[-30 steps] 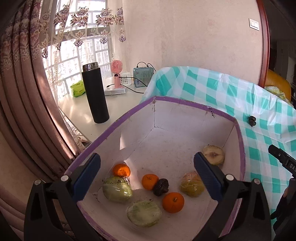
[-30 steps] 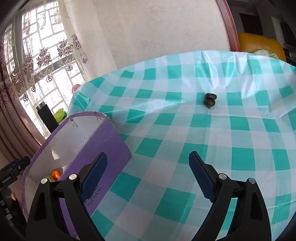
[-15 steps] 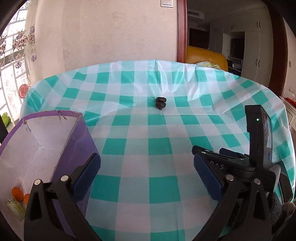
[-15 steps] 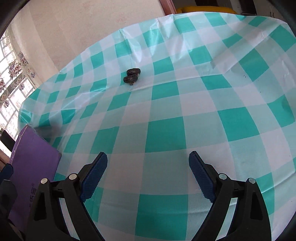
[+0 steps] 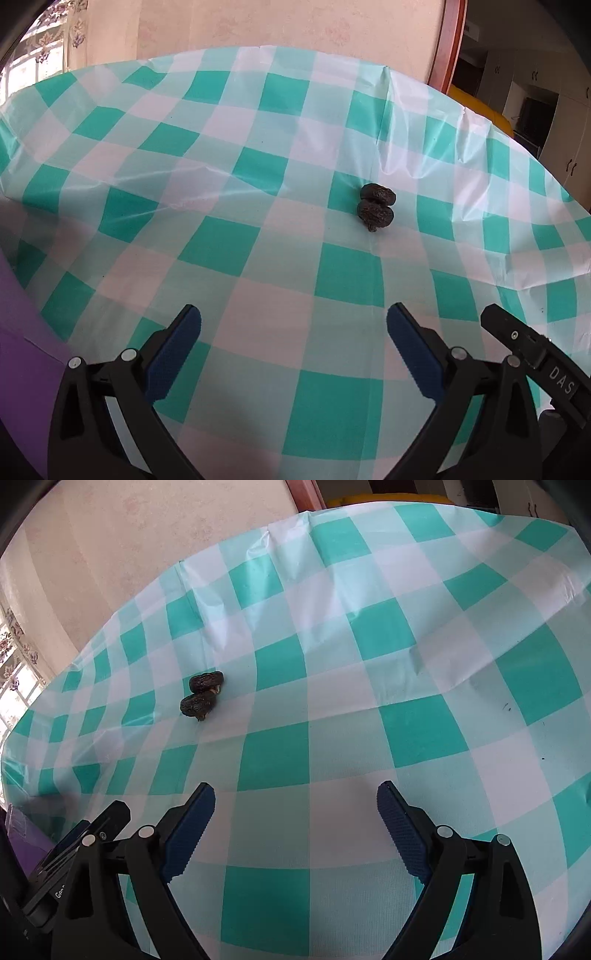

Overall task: Organize fruits
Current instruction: 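Move both tools back over the last dried fruits on the table, then grasp a dark dried fruit with the right tool while the left tool grasps another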

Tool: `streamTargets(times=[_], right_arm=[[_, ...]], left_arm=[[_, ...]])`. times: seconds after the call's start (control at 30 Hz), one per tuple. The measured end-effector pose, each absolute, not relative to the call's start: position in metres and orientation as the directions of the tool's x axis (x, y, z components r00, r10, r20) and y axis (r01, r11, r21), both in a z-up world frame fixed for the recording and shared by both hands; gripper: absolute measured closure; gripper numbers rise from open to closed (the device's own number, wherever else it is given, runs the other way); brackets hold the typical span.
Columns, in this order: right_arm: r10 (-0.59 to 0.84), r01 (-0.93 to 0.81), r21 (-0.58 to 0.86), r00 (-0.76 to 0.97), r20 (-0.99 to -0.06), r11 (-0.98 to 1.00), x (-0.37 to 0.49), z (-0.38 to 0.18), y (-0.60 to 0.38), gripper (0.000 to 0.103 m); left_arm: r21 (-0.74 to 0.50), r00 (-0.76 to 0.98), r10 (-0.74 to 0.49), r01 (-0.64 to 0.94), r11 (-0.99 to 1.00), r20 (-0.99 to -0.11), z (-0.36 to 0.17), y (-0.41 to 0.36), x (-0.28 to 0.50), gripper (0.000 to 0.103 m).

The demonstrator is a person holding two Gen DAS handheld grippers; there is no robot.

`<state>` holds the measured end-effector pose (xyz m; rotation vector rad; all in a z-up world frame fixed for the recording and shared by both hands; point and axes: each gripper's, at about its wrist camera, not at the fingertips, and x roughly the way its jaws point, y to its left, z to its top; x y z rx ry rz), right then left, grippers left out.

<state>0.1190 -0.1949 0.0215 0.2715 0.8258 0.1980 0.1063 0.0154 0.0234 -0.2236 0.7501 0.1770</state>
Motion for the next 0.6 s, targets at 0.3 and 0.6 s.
streamTargets(times=[0.3,0.6], right_arm=[[0.368,-0.198,0.319,0.652,-0.663,0.927,0.183,0.026,-0.158,0.016],[0.374,-0.353,0.199,0.545,-0.751,0.914,0.232,0.018,-0.082,0.036]], left_arm=[[-0.277,0.709,0.094,-0.390,0.878,-0.699,0.017,0.061,0.157,0.002],[-0.578,0.796,-0.033,-0.409,0.707,-0.604,0.008,0.112,0.136,0.002]])
